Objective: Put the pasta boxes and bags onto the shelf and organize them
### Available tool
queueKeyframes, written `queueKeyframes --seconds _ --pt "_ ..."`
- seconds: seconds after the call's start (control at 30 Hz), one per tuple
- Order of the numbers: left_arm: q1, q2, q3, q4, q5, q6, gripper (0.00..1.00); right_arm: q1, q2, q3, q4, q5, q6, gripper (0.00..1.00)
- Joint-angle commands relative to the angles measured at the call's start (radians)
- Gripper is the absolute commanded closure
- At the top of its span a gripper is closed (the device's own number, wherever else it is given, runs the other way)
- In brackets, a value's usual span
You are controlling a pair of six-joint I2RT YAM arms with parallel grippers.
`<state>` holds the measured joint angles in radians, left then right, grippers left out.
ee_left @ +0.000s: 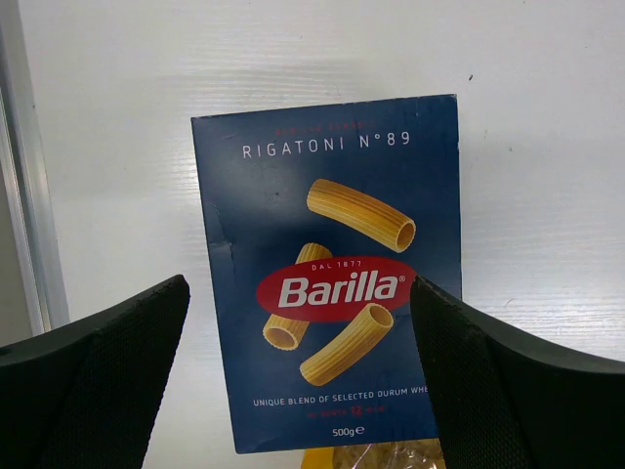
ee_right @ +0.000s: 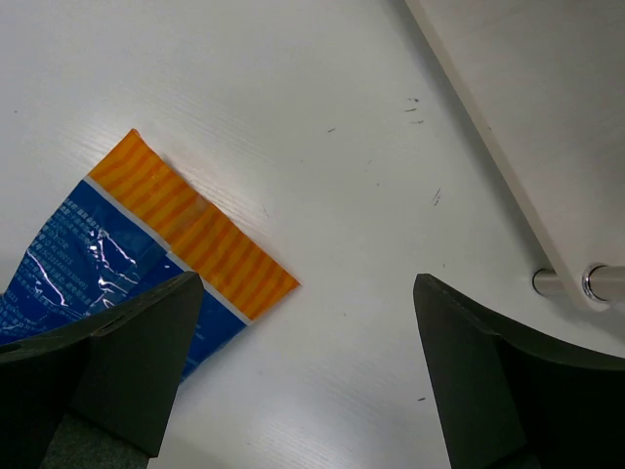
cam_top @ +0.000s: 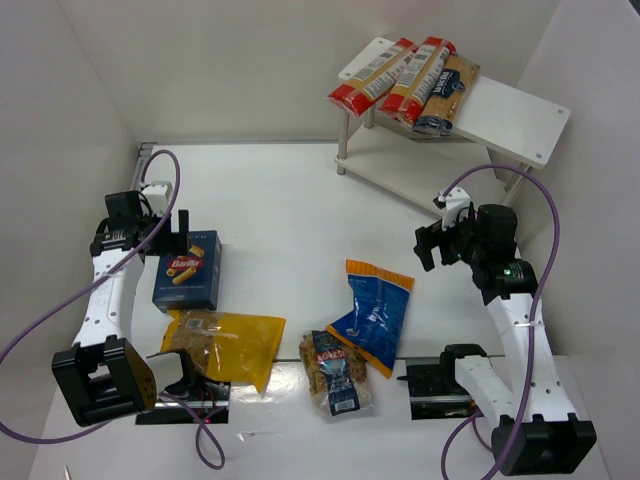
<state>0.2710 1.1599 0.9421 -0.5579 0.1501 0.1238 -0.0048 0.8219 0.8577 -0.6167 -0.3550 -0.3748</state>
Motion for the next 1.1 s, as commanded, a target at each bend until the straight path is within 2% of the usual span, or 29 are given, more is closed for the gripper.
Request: queueKeyframes --seconds 0.0,0.43,0.57,0.7,1.07 --pt "-0.004 -0.009 0.009 0.004 0.009 -0.018 0.01 -0.006 -0.004 0.003 0.044 0.005 0.010 0.03" --pt "-0.004 0.000 0.018 -0.014 0.034 0.003 0.01 -0.006 -0.013 0.003 0.054 0.005 0.010 0.03" --pt "-0.059 0.081 0.060 -0.068 -0.015 0.013 0.01 -0.006 -0.013 0.003 0.067 0.051 0.037 0.03" --pt "-0.163 0.193 0.087 -0.112 -0.053 0.034 0.01 -0.006 0.026 0.003 0.077 0.085 0.060 0.03" --pt "-0.219 0.270 0.110 -0.103 -0.121 0.013 0.01 -0.006 -0.053 -0.006 0.067 0.028 0.033 0.03"
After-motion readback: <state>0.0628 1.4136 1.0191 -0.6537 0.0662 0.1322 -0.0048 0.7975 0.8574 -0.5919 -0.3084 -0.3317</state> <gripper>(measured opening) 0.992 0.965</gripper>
